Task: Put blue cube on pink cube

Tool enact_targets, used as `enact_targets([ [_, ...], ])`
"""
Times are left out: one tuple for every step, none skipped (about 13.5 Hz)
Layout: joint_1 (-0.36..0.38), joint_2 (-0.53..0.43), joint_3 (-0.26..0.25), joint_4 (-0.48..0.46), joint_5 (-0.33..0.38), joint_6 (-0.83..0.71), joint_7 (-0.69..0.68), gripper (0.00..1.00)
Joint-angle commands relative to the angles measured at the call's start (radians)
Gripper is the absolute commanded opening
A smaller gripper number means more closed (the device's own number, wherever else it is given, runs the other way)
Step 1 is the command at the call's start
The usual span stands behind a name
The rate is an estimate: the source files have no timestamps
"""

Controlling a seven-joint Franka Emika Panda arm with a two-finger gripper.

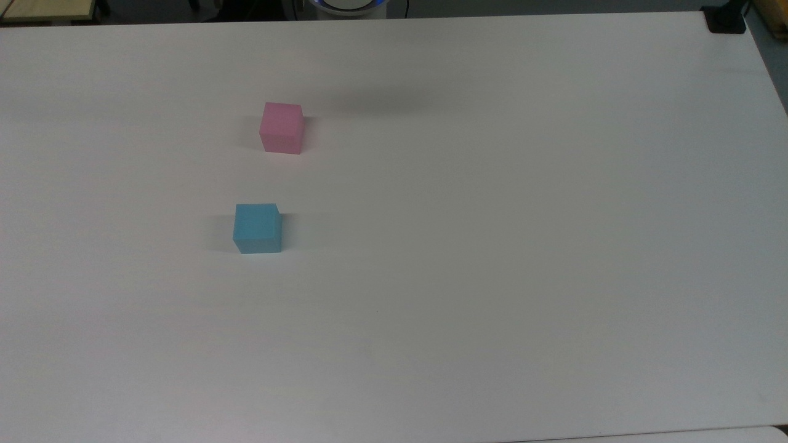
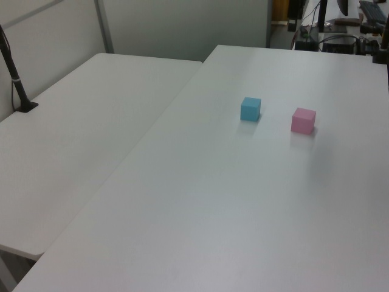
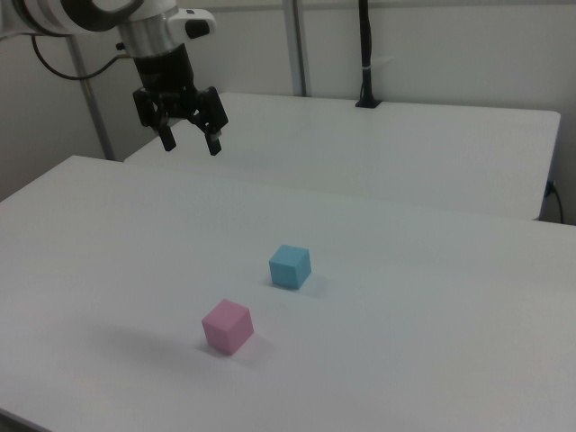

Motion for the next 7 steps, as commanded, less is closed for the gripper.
enact_targets([
  [0.005, -0.008, -0.004, 0.001, -0.011, -0.036, -0.011, 1.0],
  [0.004, -0.008, -0.004, 0.001, -0.011, -0.033, -0.013, 1.0],
  [0.004, -0.01, -0.004, 0.001, -0.014, -0.031, -0.014, 1.0],
  [0.004, -0.01, -0.005, 0.001, -0.016, -0.03, -0.014, 1.0],
  [0.001, -0.01, -0.007, 0.001, -0.014, -0.027, -0.016, 1.0],
  [-0.007, -0.01, -0.007, 0.001, -0.014, -0.024, -0.016, 1.0],
  [-0.01, -0.008, -0.007, 0.001, -0.014, -0.019, -0.017, 1.0],
])
